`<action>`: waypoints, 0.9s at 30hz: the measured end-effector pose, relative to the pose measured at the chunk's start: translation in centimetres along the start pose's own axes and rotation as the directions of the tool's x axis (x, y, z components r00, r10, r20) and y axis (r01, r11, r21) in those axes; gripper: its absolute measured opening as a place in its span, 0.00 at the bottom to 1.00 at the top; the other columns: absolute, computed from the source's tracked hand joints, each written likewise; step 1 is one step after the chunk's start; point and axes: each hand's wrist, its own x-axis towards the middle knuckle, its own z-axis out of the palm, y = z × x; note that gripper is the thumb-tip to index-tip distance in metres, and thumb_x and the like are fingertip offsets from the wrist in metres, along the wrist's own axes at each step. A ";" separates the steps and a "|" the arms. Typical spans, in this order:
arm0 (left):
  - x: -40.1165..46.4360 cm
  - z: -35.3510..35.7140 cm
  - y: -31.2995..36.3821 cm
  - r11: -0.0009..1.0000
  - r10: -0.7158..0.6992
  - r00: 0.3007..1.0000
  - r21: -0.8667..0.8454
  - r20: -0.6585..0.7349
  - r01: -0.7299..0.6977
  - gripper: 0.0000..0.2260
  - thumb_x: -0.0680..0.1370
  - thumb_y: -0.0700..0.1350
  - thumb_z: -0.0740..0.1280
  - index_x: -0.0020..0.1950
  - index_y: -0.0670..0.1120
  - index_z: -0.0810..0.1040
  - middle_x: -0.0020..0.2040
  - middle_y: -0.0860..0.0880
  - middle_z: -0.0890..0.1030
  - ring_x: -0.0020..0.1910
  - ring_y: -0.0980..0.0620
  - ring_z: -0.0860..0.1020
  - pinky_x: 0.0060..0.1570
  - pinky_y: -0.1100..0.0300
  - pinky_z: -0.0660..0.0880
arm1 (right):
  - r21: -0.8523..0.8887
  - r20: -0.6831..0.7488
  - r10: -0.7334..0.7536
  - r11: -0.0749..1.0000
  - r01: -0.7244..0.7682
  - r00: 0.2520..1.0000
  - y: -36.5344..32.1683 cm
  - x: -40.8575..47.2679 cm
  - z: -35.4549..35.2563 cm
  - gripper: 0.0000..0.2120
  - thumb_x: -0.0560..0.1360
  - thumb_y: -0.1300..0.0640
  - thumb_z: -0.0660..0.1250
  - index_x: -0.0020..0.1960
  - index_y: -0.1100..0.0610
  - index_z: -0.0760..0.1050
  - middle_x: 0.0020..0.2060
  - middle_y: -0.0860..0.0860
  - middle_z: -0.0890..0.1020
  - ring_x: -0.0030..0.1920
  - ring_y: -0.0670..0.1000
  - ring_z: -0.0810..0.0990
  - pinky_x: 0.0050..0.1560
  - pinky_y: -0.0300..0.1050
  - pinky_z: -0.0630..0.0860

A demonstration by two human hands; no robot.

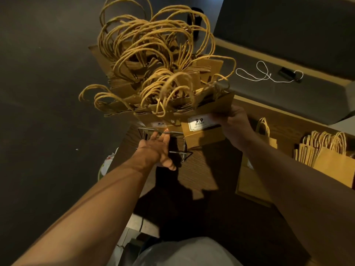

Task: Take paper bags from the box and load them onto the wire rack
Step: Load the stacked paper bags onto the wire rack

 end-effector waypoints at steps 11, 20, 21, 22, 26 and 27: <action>-0.6 0.1 -0.6 0.979 0.137 0.979 -0.129 -0.149 -0.156 0.36 0.73 0.63 0.69 0.76 0.56 0.57 0.71 0.44 0.69 0.72 0.40 0.62 0.68 0.40 0.66 | -0.137 0.004 0.044 0.990 -0.043 0.999 0.5 -0.3 0.4 0.11 0.76 0.65 0.68 0.46 0.50 0.83 0.43 0.46 0.86 0.50 0.52 0.82 0.52 0.51 0.76; -1.0 -0.5 0.3 0.998 0.065 0.998 -0.009 -0.019 -0.065 0.49 0.74 0.68 0.66 0.79 0.56 0.35 0.82 0.44 0.47 0.79 0.37 0.42 0.73 0.35 0.51 | -0.482 0.054 -0.100 0.869 0.113 0.994 -1.0 -0.4 -0.7 0.09 0.77 0.62 0.67 0.53 0.50 0.81 0.48 0.49 0.84 0.51 0.49 0.82 0.53 0.48 0.77; -1.1 -0.5 0.3 0.998 0.061 0.998 -0.008 -0.023 -0.062 0.49 0.74 0.68 0.65 0.79 0.55 0.35 0.82 0.44 0.46 0.79 0.37 0.41 0.73 0.35 0.50 | -0.491 0.043 -0.110 0.863 0.117 0.993 -0.9 -0.5 -0.9 0.09 0.77 0.61 0.67 0.53 0.51 0.81 0.49 0.50 0.83 0.51 0.49 0.81 0.53 0.46 0.77; -1.0 -0.4 0.3 0.998 0.059 0.998 -0.007 -0.032 -0.059 0.48 0.74 0.69 0.65 0.80 0.55 0.35 0.82 0.44 0.46 0.79 0.37 0.40 0.73 0.35 0.51 | -0.495 0.028 -0.129 0.860 0.126 0.991 -0.8 -0.6 -0.9 0.08 0.77 0.61 0.68 0.54 0.53 0.82 0.50 0.50 0.83 0.51 0.49 0.81 0.52 0.45 0.78; -0.7 0.1 0.0 0.998 0.062 0.996 0.010 -0.065 -0.061 0.49 0.73 0.71 0.64 0.80 0.55 0.36 0.82 0.44 0.46 0.79 0.37 0.41 0.73 0.35 0.53 | -0.435 -0.076 -0.176 0.892 0.126 0.981 -0.1 -1.0 -0.1 0.05 0.77 0.62 0.69 0.49 0.54 0.82 0.42 0.48 0.84 0.41 0.40 0.81 0.43 0.35 0.75; -0.7 0.1 -0.1 0.998 0.058 0.996 0.010 -0.063 -0.058 0.49 0.73 0.71 0.63 0.80 0.55 0.36 0.82 0.44 0.45 0.79 0.37 0.41 0.73 0.35 0.53 | -0.444 -0.062 -0.159 0.889 0.115 0.985 -0.1 -1.0 0.1 0.06 0.77 0.62 0.68 0.49 0.53 0.82 0.42 0.47 0.83 0.40 0.39 0.80 0.42 0.34 0.73</action>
